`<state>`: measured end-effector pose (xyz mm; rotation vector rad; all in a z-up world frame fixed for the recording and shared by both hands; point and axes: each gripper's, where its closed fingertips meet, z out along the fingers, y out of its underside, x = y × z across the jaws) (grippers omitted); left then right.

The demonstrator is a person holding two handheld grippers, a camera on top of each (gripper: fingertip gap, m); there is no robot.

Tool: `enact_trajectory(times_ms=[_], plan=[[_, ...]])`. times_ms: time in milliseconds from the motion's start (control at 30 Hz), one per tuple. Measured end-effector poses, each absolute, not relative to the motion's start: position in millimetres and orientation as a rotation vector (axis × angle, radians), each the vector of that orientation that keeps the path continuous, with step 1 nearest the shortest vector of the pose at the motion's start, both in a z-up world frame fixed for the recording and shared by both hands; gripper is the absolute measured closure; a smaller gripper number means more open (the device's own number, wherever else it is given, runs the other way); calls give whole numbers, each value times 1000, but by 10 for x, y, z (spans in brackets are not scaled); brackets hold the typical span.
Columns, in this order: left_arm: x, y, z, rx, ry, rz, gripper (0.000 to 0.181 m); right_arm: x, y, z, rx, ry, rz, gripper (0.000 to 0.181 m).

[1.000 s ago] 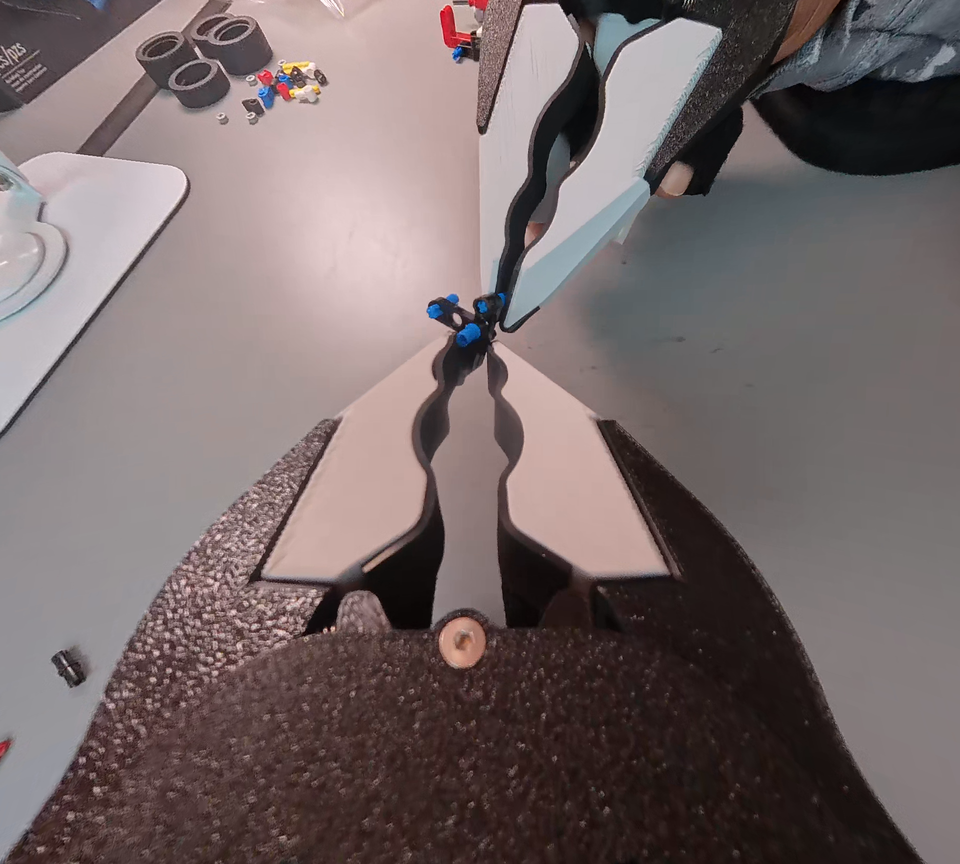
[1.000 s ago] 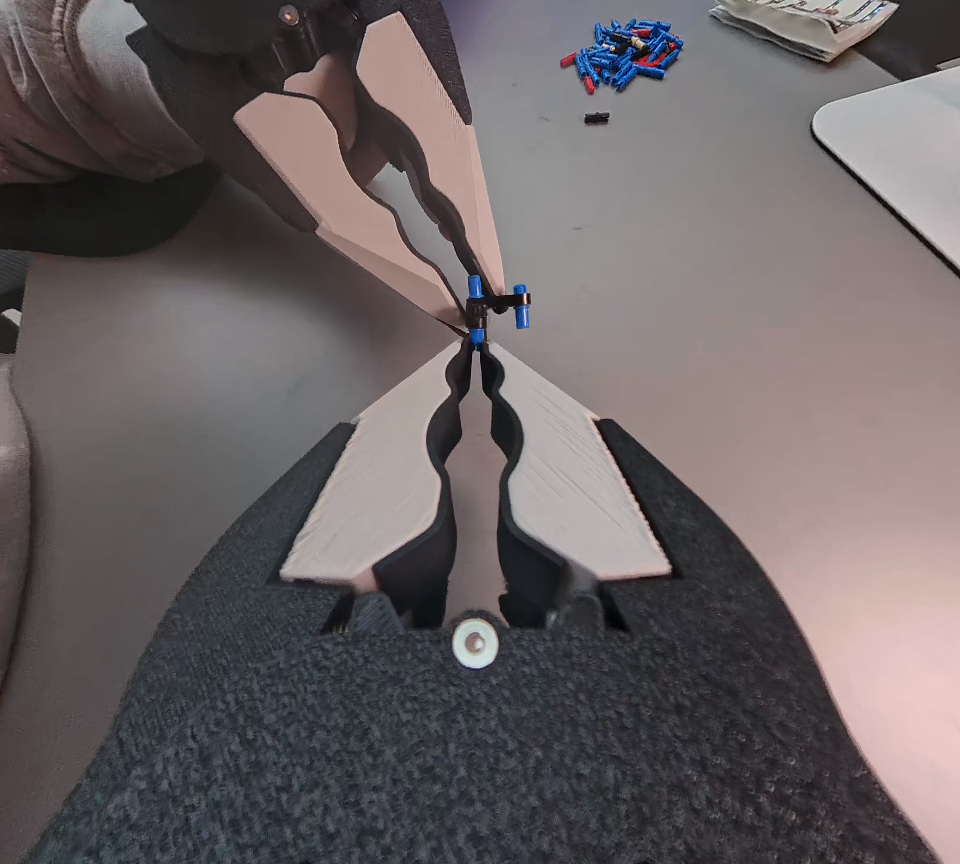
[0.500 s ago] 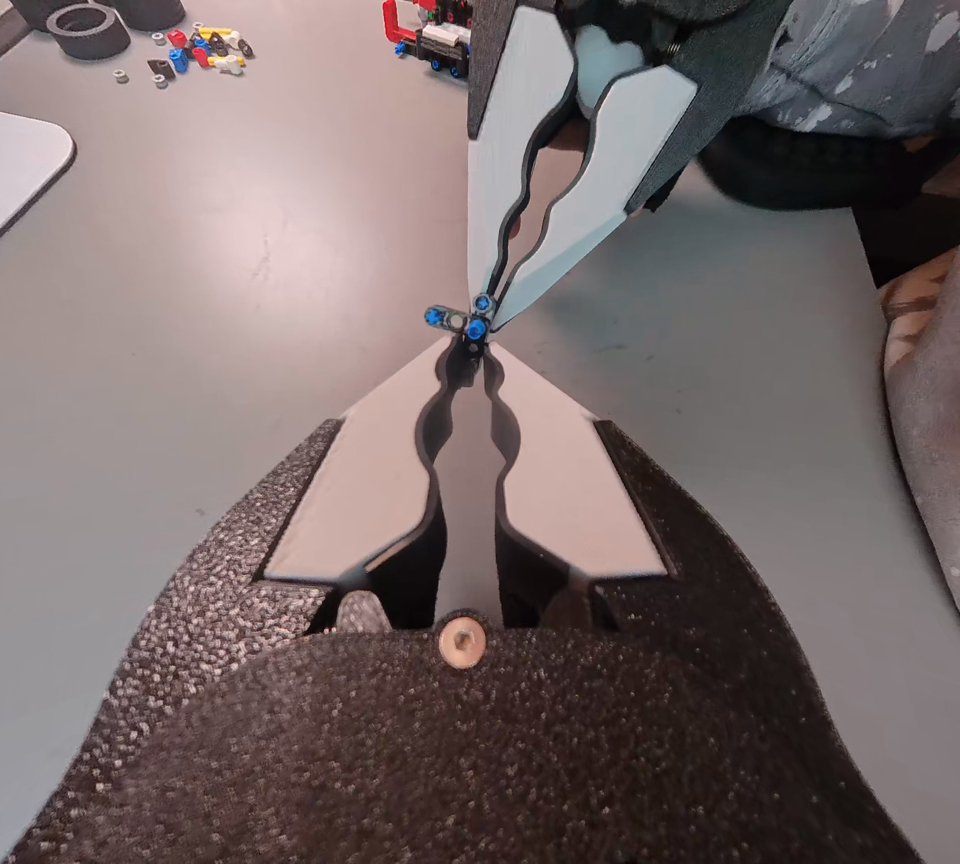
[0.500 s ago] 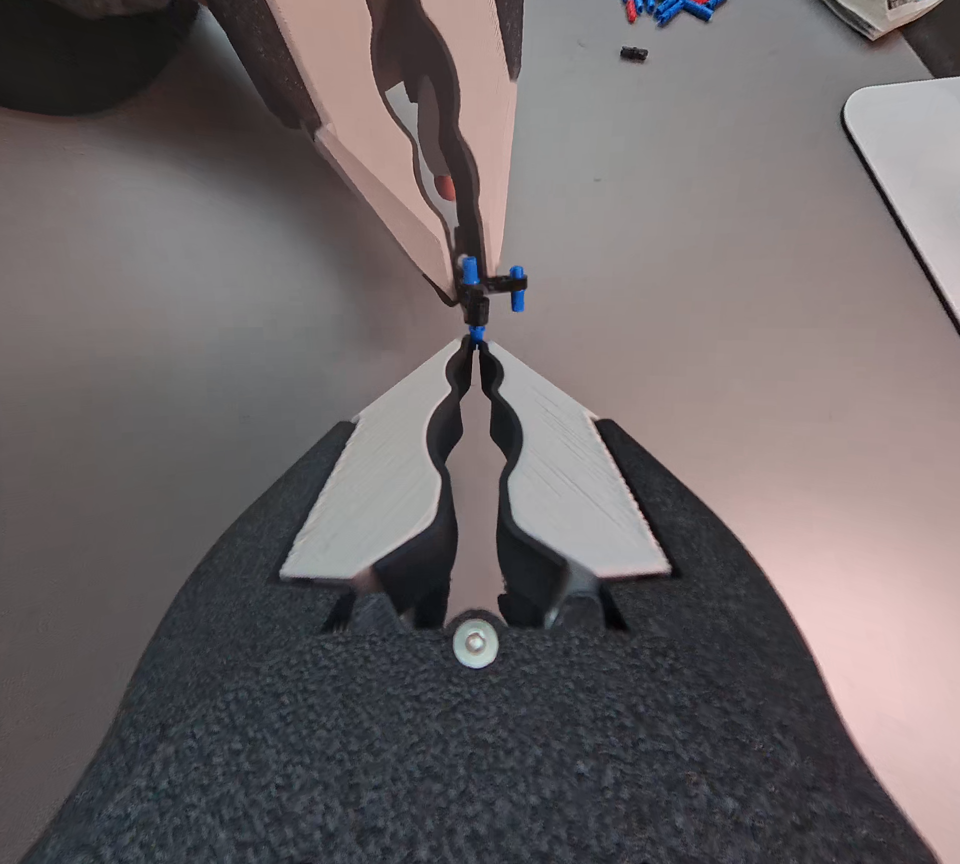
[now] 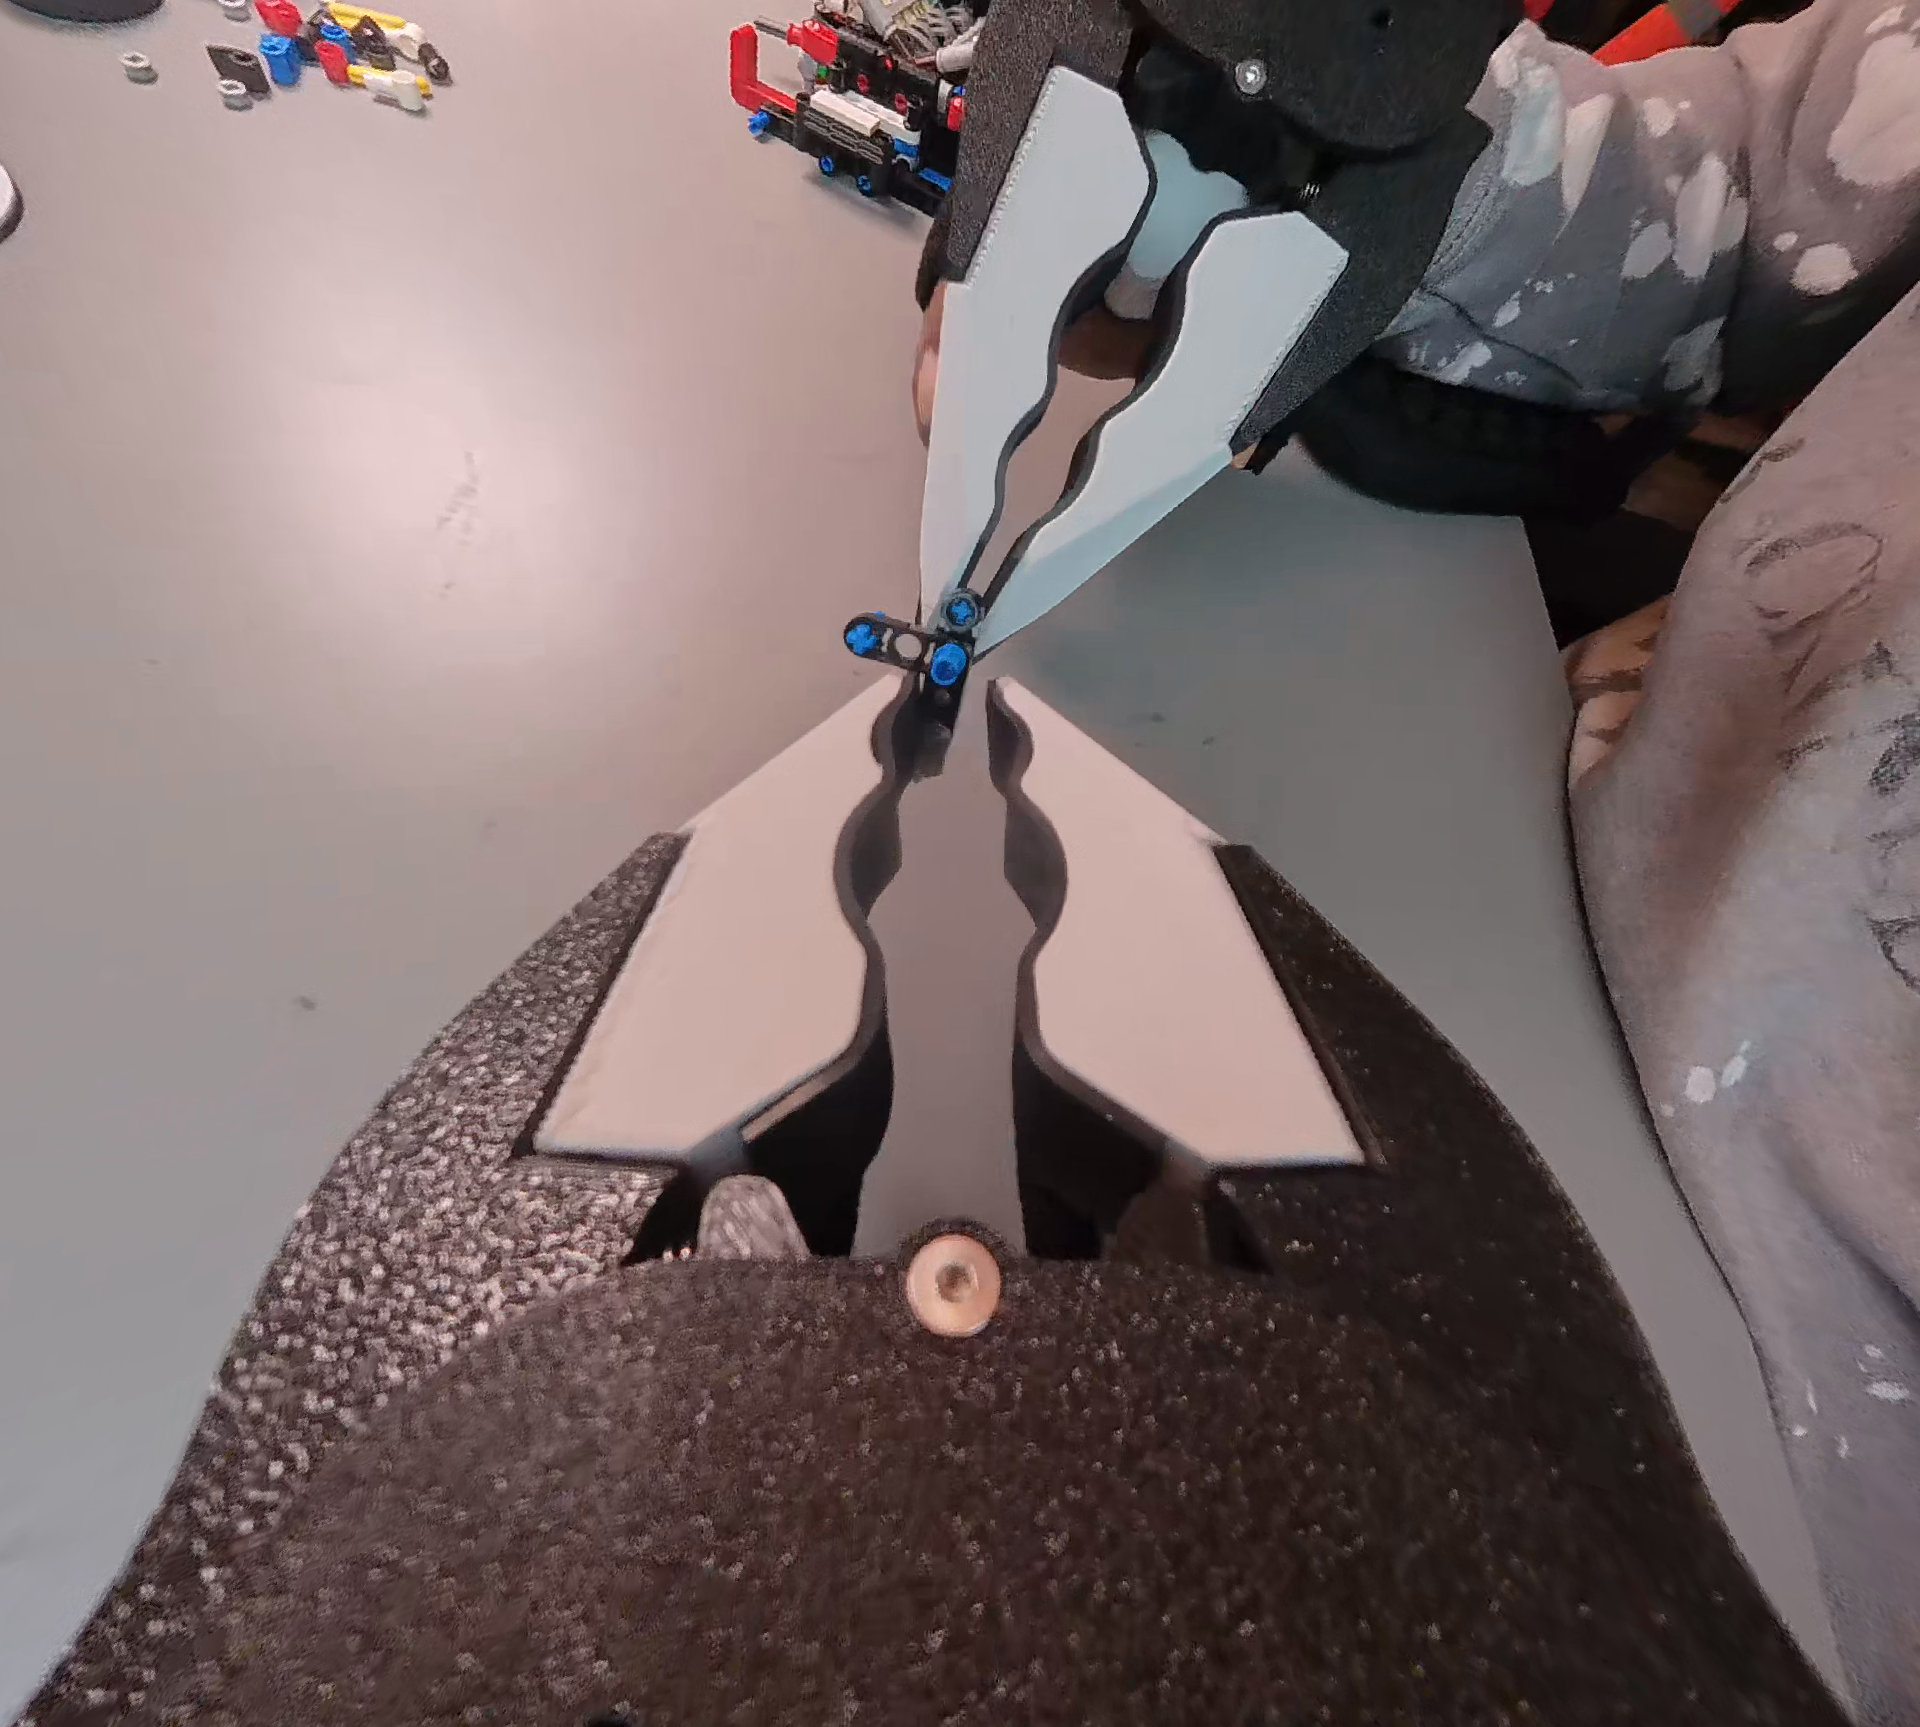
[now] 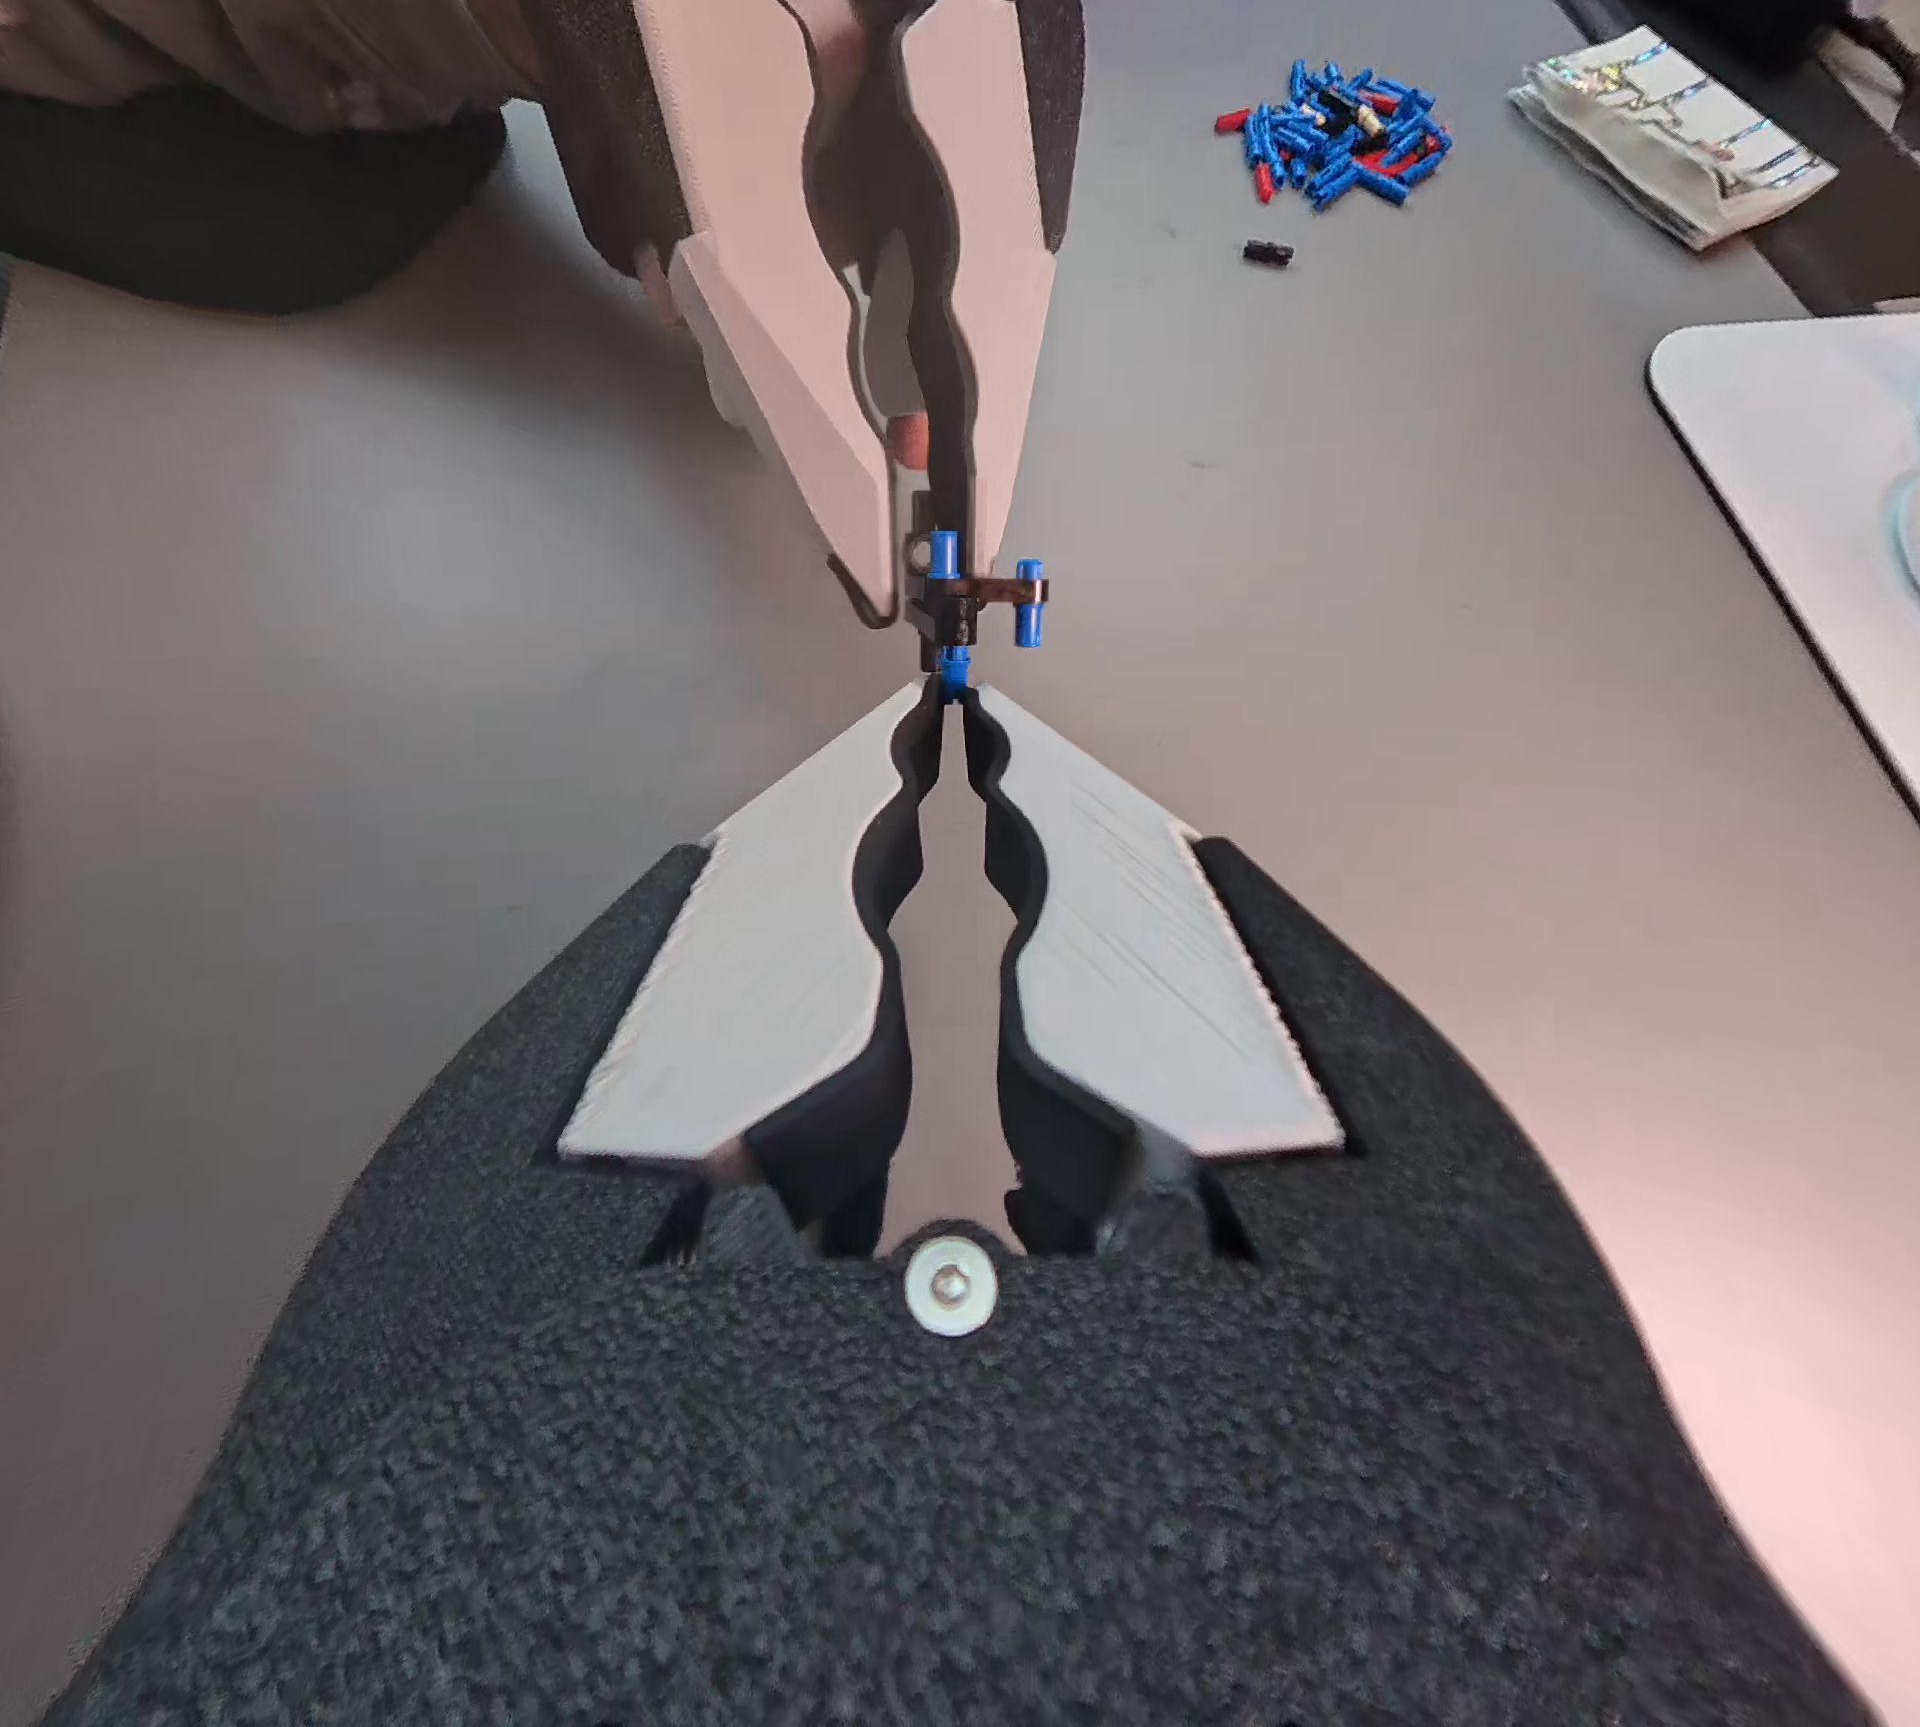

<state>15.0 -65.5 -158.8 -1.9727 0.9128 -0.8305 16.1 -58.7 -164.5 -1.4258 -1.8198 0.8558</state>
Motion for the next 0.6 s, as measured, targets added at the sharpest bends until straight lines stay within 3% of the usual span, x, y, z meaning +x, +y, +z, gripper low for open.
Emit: enact_trajectory(times_ms=[367, 600], plan=[[155, -695, -1594, -1973, 930, -847, 168, 114, -725, -1515, -1102, -1841, 771, 177], [195, -764, -1455, -1893, 938, -941, 165, 146, -831, -1341, -1039, -1794, 950, 177]])
